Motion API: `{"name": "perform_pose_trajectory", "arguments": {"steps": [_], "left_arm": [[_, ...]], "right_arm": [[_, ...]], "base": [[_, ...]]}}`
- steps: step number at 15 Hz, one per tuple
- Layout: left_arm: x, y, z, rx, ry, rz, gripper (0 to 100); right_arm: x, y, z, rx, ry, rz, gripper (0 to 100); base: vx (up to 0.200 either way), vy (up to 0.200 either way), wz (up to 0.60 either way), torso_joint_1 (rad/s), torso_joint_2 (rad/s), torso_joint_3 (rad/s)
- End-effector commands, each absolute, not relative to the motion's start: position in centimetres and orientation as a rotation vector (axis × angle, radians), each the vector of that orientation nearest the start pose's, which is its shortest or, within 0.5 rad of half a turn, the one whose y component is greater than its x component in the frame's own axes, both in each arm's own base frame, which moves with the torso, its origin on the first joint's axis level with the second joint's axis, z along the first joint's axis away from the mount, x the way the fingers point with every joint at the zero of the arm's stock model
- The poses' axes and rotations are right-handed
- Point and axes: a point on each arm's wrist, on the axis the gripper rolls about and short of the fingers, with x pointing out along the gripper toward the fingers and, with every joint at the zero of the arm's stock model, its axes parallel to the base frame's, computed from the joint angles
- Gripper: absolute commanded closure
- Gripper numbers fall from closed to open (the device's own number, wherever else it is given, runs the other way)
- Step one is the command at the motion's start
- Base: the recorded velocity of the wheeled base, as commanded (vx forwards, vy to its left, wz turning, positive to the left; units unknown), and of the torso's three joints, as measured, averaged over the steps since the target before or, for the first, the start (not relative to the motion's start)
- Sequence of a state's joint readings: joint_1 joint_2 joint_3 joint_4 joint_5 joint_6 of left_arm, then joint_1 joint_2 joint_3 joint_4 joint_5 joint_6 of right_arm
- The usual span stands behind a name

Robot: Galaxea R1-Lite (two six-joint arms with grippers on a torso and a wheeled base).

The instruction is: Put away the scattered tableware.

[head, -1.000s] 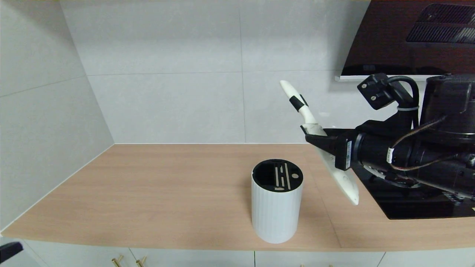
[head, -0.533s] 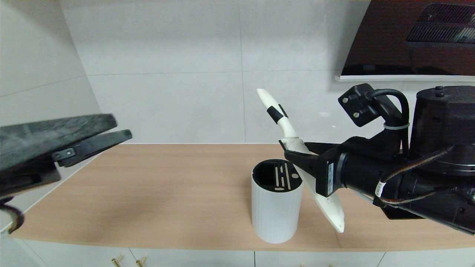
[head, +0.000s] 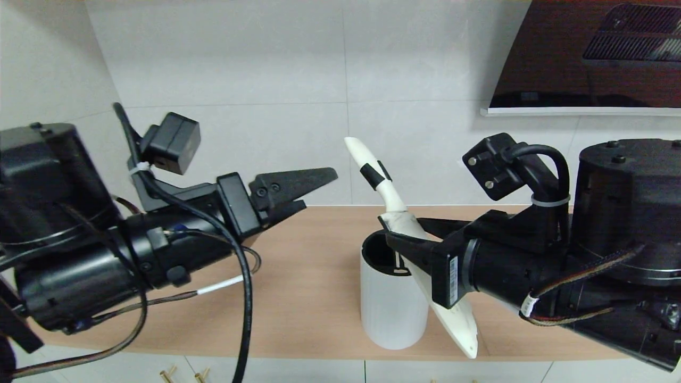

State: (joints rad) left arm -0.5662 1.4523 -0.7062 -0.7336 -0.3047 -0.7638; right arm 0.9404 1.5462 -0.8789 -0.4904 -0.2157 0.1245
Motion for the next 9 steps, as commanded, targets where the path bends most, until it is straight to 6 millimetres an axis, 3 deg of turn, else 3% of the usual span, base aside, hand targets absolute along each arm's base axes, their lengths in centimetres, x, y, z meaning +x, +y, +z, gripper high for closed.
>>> {"name": "perform_pose_trajectory", "arguments": {"steps": [1,5,9], "left_arm": [[21.9,-15.8,21.1,-0.688,0.392,-0.807,0],[22.4,-17.8,20.1,-0.696,0.341,-0.791,0],[22.2,-17.9,20.4,-0.699,0.33,-0.797,0]], "right_arm": [[16.6,23.0,22.5,0.004,0.218,0.729,100],[16.4,24.3,21.6,0.014,0.221,0.758,100],[16.3,24.5,21.4,0.01,0.229,0.762,100]], "base": [[0.0,0.0,0.0,0.0,0.0,0.0],[0.0,0.0,0.0,0.0,0.0,0.0],[0.0,0.0,0.0,0.0,0.0,0.0]]}}
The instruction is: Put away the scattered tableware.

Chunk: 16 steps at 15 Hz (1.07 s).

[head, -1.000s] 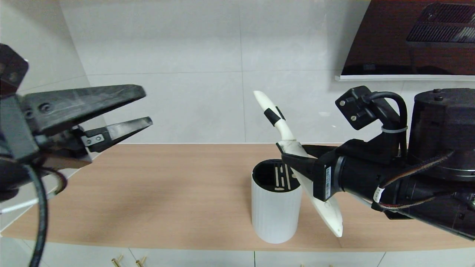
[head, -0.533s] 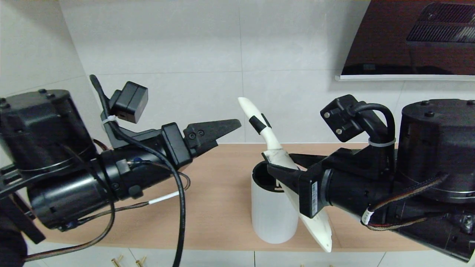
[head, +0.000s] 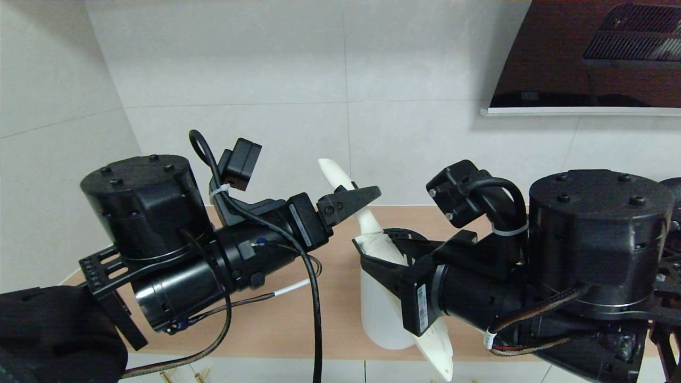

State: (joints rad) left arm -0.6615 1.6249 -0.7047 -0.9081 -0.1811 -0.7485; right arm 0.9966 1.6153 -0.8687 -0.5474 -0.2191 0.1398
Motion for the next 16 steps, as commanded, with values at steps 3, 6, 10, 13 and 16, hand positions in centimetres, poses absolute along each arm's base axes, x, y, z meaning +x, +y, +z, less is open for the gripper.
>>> {"name": "perform_pose_trajectory", "arguments": {"steps": [3,6,10,13,16], "left_arm": [[22.27,-17.84,20.45,-0.7,0.327,-0.795,0],[22.4,-17.94,20.25,-0.698,0.327,-0.778,100],[22.35,-17.9,20.32,-0.7,0.326,-0.78,100],[22.39,-17.94,20.36,-0.7,0.325,-0.78,100],[22.44,-17.97,20.63,-0.703,0.315,-0.78,100]], "right_arm": [[16.23,24.38,21.18,0.004,0.234,0.763,100],[15.93,24.5,21.14,0.002,0.235,0.773,100],[15.9,24.45,21.25,0.007,0.232,0.774,100],[15.91,24.46,21.29,0.007,0.231,0.774,100],[15.91,24.47,21.34,0.012,0.227,0.774,100]], "base": [[0.0,0.0,0.0,0.0,0.0,0.0],[0.0,0.0,0.0,0.0,0.0,0.0],[0.0,0.0,0.0,0.0,0.0,0.0],[0.0,0.0,0.0,0.0,0.0,0.0],[0.0,0.0,0.0,0.0,0.0,0.0]]}}
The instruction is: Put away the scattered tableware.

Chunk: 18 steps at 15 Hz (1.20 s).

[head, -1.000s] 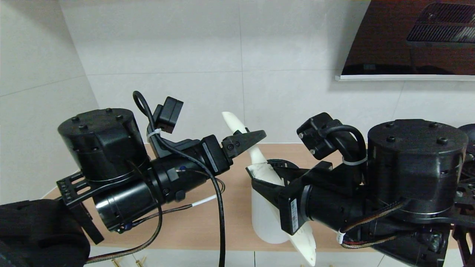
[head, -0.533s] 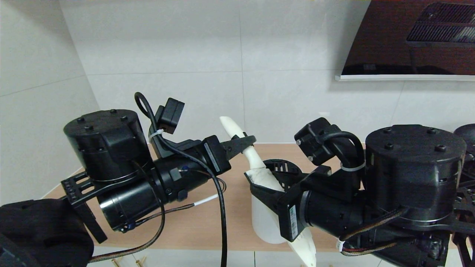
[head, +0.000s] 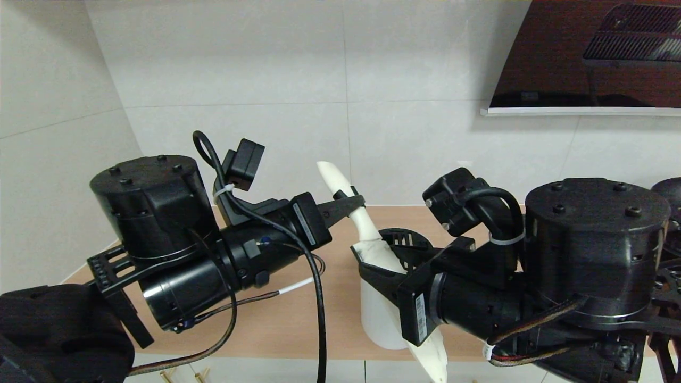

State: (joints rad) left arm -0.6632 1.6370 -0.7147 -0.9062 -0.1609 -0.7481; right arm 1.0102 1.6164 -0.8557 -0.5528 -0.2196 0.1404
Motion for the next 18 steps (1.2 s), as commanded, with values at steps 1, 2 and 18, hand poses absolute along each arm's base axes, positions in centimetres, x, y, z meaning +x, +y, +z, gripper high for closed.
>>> {"name": "perform_pose_trajectory", "arguments": {"steps": [1,2,18], "left_arm": [[22.5,-18.0,20.9,-0.705,0.31,-0.78,100],[22.5,-18.0,20.9,-0.705,0.31,-0.78,100],[27.4,-19.9,28.9,-0.455,0.086,-0.333,100]], "right_arm": [[16.0,24.5,21.5,0.019,0.214,0.771,100],[16.0,24.5,21.5,0.02,0.213,0.762,0],[16.8,14.3,27.4,0.12,0.068,0.541,0]], "base": [[0.0,0.0,0.0,0.0,0.0,0.0],[0.0,0.0,0.0,0.0,0.0,0.0],[0.0,0.0,0.0,0.0,0.0,0.0]]}}
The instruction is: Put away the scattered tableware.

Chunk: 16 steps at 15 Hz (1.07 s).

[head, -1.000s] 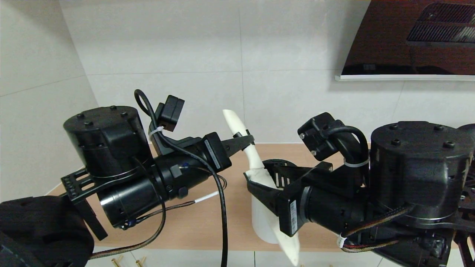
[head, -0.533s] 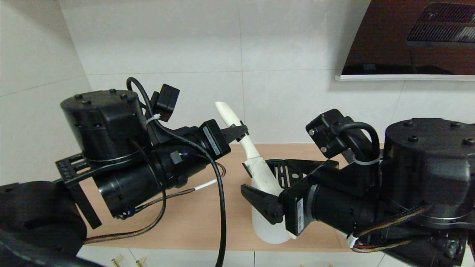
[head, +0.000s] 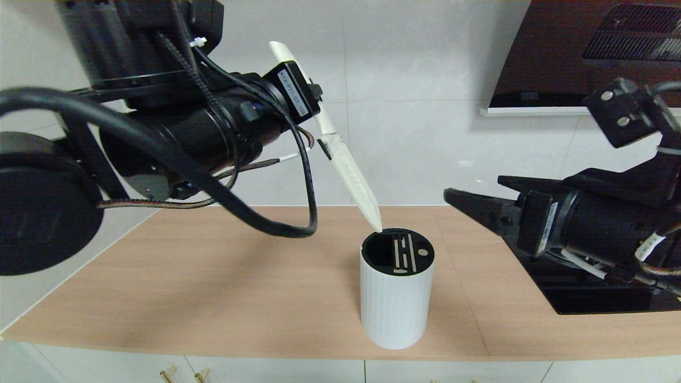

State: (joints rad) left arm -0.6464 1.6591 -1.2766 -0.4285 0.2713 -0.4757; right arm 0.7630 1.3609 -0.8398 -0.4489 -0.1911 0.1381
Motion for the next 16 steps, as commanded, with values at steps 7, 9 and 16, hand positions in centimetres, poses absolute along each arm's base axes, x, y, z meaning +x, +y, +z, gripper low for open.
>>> {"name": "perform_pose_trajectory", "arguments": {"steps": [7,9,16], "left_arm": [[28.2,-24.1,24.4,-0.254,-0.072,-0.232,100],[28.0,-24.9,23.2,-0.193,-0.114,-0.24,100],[28.1,-26.9,21.0,-0.167,-0.084,-0.253,100]], "right_arm": [[17.8,15.0,26.2,0.096,0.114,0.532,0],[18.0,15.2,25.9,0.091,0.125,0.531,0],[18.1,15.3,25.8,0.087,0.129,0.531,0]], "base": [[0.0,0.0,0.0,0.0,0.0,0.0],[0.0,0.0,0.0,0.0,0.0,0.0],[0.0,0.0,0.0,0.0,0.0,0.0]]}}
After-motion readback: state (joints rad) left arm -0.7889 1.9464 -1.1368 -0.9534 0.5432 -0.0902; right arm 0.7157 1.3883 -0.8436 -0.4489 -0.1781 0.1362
